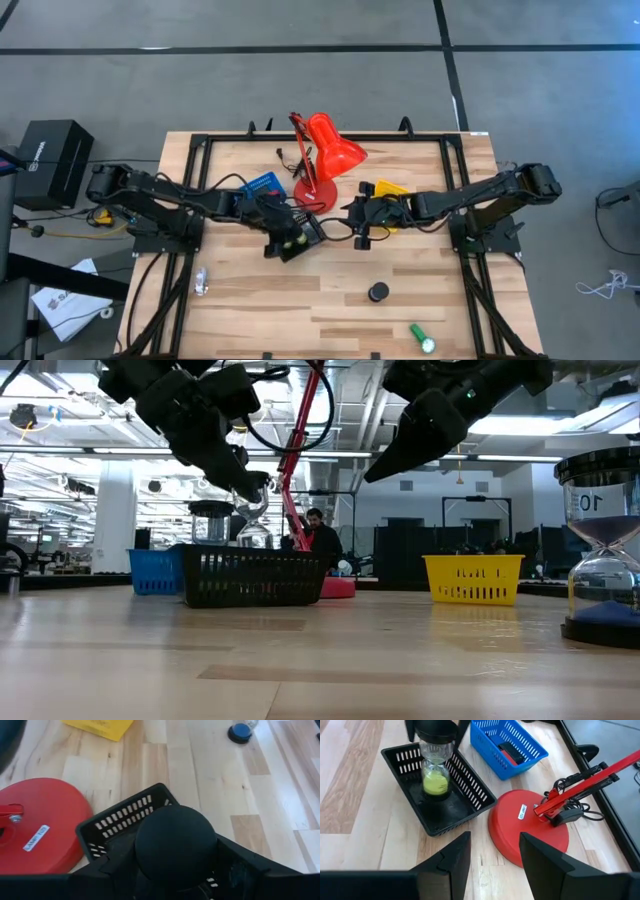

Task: Pick & Place Office items
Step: Put the green hourglass into the black bin

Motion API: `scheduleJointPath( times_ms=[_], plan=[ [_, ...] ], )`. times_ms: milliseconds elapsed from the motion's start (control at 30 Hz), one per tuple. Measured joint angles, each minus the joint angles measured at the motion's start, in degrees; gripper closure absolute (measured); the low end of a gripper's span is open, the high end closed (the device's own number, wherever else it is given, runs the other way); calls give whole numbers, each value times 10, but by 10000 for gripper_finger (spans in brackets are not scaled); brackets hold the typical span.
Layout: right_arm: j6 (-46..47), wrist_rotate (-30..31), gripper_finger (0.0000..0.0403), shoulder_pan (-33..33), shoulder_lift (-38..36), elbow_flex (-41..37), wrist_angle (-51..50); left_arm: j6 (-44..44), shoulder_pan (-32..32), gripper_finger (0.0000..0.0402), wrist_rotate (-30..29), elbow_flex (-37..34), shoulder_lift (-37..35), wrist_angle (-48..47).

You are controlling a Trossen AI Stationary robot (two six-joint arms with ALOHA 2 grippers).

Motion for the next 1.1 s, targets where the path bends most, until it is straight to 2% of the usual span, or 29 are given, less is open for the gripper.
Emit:
scheduleJointPath(
  times_ms=[300,500,1100],
  plan=[
    [0,0,244,0,0,0,0,0,35,189,-15,0,0,-3],
    [0,0,244,0,0,0,0,-4,52,189,-15,0,0,-39],
    [0,0,244,0,0,0,0,-15,51,189,5,0,0,-49]
  ],
)
